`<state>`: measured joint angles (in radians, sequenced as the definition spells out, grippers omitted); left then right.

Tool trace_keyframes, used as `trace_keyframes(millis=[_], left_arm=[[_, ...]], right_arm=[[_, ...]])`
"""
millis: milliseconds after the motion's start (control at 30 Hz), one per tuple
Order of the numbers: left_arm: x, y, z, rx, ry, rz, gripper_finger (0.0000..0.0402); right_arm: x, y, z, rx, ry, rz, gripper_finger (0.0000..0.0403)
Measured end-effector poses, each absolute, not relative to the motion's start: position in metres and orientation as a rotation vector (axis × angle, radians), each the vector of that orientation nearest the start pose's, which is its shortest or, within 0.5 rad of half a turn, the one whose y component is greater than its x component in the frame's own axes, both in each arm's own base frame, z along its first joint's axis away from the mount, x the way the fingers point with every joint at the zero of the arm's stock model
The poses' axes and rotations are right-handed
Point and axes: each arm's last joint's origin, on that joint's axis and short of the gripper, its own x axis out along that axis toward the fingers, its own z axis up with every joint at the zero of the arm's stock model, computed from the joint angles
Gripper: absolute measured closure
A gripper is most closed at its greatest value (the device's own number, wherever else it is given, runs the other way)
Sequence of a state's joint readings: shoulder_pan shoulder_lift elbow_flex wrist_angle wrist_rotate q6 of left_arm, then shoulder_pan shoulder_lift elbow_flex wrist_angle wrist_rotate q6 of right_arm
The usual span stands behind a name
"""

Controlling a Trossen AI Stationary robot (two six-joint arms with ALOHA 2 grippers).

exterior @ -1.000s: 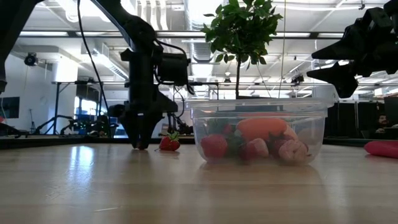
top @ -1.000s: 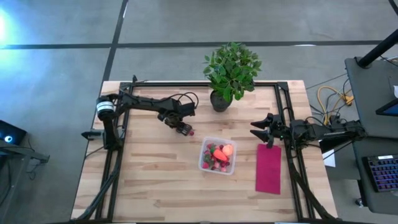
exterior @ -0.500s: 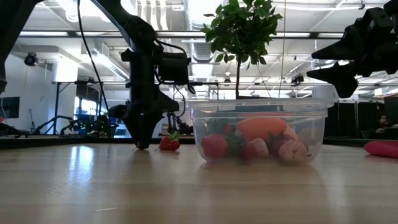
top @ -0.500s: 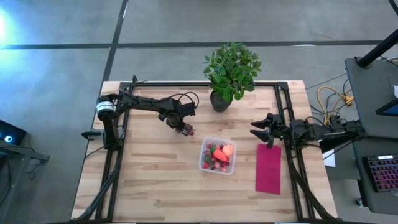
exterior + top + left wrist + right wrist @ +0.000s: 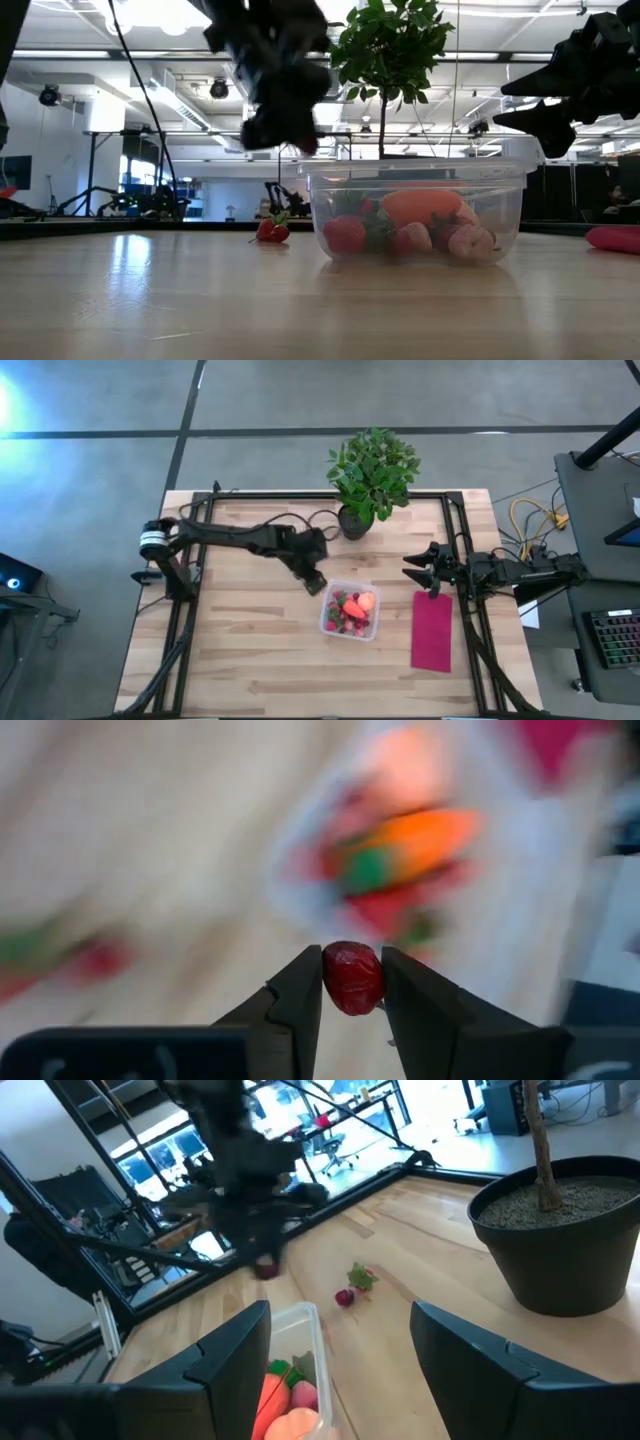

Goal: Pick and placing Produce into tupperware
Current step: Put the red cherry into the transparent bin, then put the red strawberry into the transparent bin

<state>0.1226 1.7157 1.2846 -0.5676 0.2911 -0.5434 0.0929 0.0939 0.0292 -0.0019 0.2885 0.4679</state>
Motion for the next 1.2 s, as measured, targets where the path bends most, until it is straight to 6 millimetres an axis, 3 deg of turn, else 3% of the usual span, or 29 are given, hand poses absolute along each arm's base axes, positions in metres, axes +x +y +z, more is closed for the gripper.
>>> trace_keyframes(millis=[200,433,633,800,967,1067,1200], left_arm=[[0.385,-0.003,0.263,-0.619,0.773,-0.05,0.0314],[0.407,-0.007,0.236,-0.698,0.723,0.007,0.0306],[0.406,-0.009,0.227,-0.737,0.768,0.068,0.0247],[0.388,-0.007,0.238,-0.657,0.872,0.112,0.0194],[0.35,-0.001,0.258,-0.353,1.024,0.235,0.0185],[0.328,0.009,0.255,-0.126,1.123,0.286,0.0185],[0.313,0.024,0.237,0.097,1.185,0.177,0.0185]], right_arm=[[0.101,0.001,0.166,0.454,0.019,-0.207,0.017],[0.101,0.001,0.166,0.454,0.019,-0.207,0.017],[0.101,0.001,0.166,0.454,0.018,-0.207,0.017],[0.101,0.001,0.166,0.454,0.02,-0.208,0.017],[0.101,0.001,0.166,0.453,0.021,-0.207,0.017],[0.101,0.001,0.166,0.454,0.02,-0.208,0.017],[0.101,0.001,0.166,0.453,0.02,-0.207,0.017]])
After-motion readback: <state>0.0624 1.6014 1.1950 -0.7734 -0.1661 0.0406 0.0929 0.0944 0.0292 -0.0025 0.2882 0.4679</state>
